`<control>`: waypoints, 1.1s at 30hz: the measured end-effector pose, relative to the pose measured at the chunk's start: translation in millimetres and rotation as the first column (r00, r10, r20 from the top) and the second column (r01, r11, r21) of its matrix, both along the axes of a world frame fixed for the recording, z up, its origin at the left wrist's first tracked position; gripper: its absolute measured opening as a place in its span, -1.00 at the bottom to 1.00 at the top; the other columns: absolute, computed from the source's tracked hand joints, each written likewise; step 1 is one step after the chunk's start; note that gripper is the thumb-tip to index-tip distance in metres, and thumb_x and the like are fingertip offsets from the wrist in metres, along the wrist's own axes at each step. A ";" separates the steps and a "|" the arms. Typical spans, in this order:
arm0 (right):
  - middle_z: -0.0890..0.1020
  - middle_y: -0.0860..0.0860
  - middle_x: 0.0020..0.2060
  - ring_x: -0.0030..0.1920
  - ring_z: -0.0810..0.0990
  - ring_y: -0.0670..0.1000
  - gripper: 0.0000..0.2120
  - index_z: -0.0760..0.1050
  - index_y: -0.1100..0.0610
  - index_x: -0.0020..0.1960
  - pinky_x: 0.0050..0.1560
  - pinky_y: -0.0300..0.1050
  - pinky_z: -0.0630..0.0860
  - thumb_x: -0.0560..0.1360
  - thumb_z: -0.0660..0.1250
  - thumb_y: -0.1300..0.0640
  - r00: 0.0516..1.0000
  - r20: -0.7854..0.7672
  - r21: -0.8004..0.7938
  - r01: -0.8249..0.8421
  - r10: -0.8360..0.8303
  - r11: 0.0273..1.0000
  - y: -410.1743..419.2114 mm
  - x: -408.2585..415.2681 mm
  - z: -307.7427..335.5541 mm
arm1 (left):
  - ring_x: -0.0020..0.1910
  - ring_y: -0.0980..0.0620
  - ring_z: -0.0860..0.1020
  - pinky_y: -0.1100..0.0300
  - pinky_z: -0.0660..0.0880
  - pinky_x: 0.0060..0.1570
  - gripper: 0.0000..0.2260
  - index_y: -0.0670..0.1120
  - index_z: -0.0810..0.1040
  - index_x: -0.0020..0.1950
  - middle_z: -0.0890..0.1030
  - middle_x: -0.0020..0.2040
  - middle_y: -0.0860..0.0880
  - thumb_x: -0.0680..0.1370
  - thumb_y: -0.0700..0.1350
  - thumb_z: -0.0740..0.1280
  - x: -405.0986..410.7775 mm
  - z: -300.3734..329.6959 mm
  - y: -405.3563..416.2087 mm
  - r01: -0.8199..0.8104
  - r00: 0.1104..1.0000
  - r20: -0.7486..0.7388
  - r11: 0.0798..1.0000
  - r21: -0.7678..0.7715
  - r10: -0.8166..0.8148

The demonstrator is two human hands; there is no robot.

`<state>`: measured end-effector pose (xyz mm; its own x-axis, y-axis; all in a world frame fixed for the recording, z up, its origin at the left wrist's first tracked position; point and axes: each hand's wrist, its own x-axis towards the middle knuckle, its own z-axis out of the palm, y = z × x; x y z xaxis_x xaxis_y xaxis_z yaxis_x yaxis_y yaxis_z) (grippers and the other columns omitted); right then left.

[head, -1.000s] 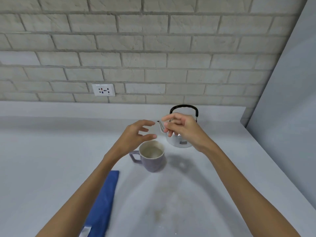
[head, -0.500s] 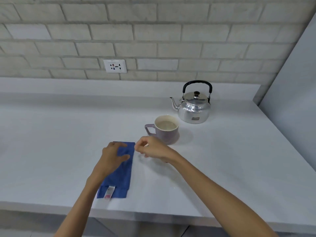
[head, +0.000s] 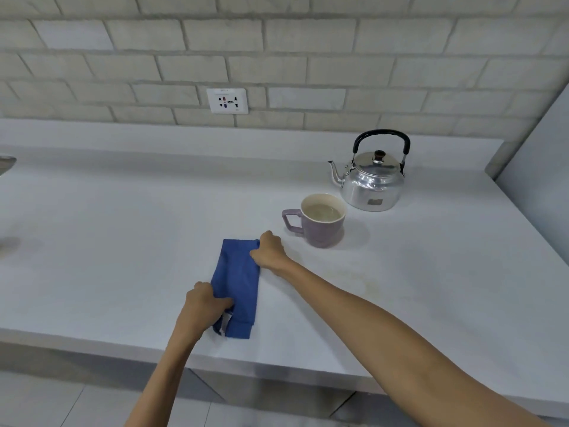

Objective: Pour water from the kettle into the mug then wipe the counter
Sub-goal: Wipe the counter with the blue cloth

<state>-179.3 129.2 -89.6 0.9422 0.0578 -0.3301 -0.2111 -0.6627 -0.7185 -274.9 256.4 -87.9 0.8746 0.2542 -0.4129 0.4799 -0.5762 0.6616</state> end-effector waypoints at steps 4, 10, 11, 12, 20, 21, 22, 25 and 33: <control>0.41 0.12 -0.15 -0.32 0.36 0.08 -0.77 0.21 0.18 -0.31 -0.41 -0.14 0.25 0.44 0.18 0.37 0.994 0.109 -0.064 -0.010 0.017 0.998 -11.5 -7.3 -7.1 | -0.27 -0.09 0.53 0.14 0.48 -0.30 -0.88 -0.26 0.48 -0.14 0.56 -0.24 -0.18 0.46 -0.22 0.35 0.9 7.8 -8.0 0.024 0.998 -0.061 0.993 -0.119 -0.031; 0.45 0.22 0.06 -0.04 0.49 0.19 -0.87 0.40 0.27 -0.02 -0.12 0.05 0.46 0.49 0.12 0.38 0.961 0.273 -0.161 -0.003 0.048 0.987 -46.3 -34.2 -3.1 | -0.42 -0.02 0.58 0.27 0.53 -0.44 -0.86 -0.32 0.55 -0.19 0.58 -0.30 -0.25 0.48 -0.24 0.35 -5.8 14.3 -36.2 0.105 0.969 -0.161 0.903 -0.417 -0.187; 0.45 0.22 0.05 -0.06 0.49 0.19 -0.88 0.40 0.26 -0.05 -0.15 0.04 0.45 0.49 0.12 0.38 0.953 0.299 -0.185 0.007 0.049 0.983 -54.4 -38.3 -1.1 | -0.42 -0.01 0.58 0.28 0.52 -0.45 -0.83 -0.31 0.54 -0.25 0.57 -0.36 -0.22 0.49 -0.24 0.35 -6.2 14.4 -41.4 0.106 0.965 -0.165 0.878 -0.467 -0.204; 0.46 0.22 0.05 -0.07 0.49 0.18 -0.88 0.40 0.25 -0.06 -0.17 0.03 0.45 0.49 0.12 0.39 0.944 0.326 -0.206 0.026 0.043 0.978 -63.1 -41.3 0.4 | -0.42 0.00 0.57 0.28 0.51 -0.45 -0.80 -0.29 0.53 -0.30 0.56 -0.41 -0.19 0.49 -0.23 0.35 -6.0 13.2 -46.6 0.099 0.961 -0.172 0.852 -0.515 -0.215; 0.41 0.18 0.09 -0.05 0.53 0.24 -0.81 0.36 0.26 0.14 -0.09 0.13 0.51 0.55 0.13 0.38 0.928 0.371 -0.292 0.096 0.020 0.952 -90.7 -52.5 -11.3 | -0.30 0.00 0.61 0.15 0.61 -0.23 -0.87 -0.24 0.56 -0.04 0.65 -0.21 -0.14 0.52 -0.17 0.34 -11.5 -2.7 -74.0 0.137 0.946 -0.181 0.837 -0.531 -0.269; 0.40 0.18 0.08 -0.06 0.53 0.24 -0.82 0.34 0.25 0.13 -0.11 0.14 0.51 0.55 0.12 0.39 0.926 0.377 -0.293 0.099 0.020 0.951 -89.6 -53.2 -15.3 | -0.29 0.00 0.60 0.16 0.60 -0.22 -0.86 -0.21 0.56 -0.05 0.65 -0.19 -0.13 0.52 -0.13 0.35 -10.9 -4.6 -72.8 0.201 0.947 -0.147 0.884 -0.421 -0.286; 0.40 0.17 0.07 -0.06 0.53 0.23 -0.83 0.32 0.24 0.12 -0.11 0.15 0.52 0.55 0.11 0.39 0.919 0.393 -0.278 0.110 0.009 0.954 -88.4 -53.3 -18.7 | -0.33 0.02 0.57 0.22 0.56 -0.30 -0.86 -0.18 0.54 -0.10 0.63 -0.23 -0.10 0.51 -0.10 0.36 -9.9 -5.2 -70.4 0.261 0.948 -0.104 0.921 -0.291 -0.301; 0.38 0.22 0.10 -0.01 0.49 0.26 -0.79 0.25 0.24 0.18 -0.06 0.17 0.50 0.57 0.09 0.38 0.892 0.452 -0.184 0.105 -0.011 0.977 -84.0 -54.3 -22.2 | -0.48 0.08 0.46 0.35 0.41 -0.53 -0.82 -0.16 0.44 -0.19 0.54 -0.34 -0.04 0.49 -0.09 0.35 -7.8 -7.3 -60.7 0.347 0.938 0.000 0.938 -0.013 -0.347; 0.24 0.25 0.40 0.37 0.25 0.27 -0.55 0.24 0.31 0.36 0.37 0.06 0.27 0.49 0.21 0.30 0.888 0.457 -0.307 0.107 0.048 0.946 -36.7 -61.5 -39.8 | -0.07 -0.14 0.58 -0.01 0.53 -0.07 -0.53 -0.15 0.40 0.15 0.60 0.02 -0.17 0.53 0.24 0.18 5.5 -4.5 -33.7 0.212 0.958 0.123 0.931 0.296 -0.257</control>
